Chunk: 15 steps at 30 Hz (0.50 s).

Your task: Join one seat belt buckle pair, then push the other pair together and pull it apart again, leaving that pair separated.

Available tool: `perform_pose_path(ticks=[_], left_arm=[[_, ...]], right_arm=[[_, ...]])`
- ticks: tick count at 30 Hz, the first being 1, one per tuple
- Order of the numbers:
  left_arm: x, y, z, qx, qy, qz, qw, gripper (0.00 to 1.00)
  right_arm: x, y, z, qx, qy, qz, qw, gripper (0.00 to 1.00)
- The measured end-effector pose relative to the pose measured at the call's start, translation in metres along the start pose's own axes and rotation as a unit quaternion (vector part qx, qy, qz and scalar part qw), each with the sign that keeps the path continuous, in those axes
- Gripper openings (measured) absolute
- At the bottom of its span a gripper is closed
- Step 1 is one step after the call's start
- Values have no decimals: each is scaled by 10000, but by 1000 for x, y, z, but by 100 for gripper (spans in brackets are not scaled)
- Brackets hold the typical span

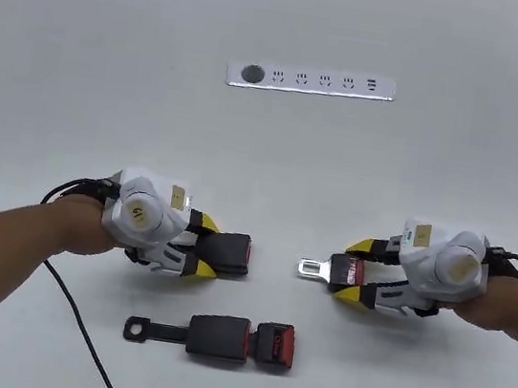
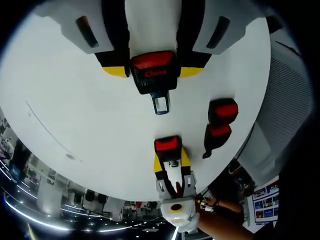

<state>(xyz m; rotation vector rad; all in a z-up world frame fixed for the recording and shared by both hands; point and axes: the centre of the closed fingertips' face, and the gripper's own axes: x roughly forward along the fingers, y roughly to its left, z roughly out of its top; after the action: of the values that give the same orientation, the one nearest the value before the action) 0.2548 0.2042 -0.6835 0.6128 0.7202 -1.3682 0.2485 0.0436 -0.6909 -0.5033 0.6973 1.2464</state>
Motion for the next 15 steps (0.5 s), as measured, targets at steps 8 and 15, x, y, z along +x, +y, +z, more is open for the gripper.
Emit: perform_pose_path(ticks=[8, 15], left_arm=[[3, -1, -2, 36, 63, -64, 10000, 34], [4, -1, -1, 55, 83, -86, 9999, 34]], right_arm=[[10, 4, 11, 0, -77, 13, 10000, 35], [18, 4, 22, -8, -131, 48, 9999, 35]])
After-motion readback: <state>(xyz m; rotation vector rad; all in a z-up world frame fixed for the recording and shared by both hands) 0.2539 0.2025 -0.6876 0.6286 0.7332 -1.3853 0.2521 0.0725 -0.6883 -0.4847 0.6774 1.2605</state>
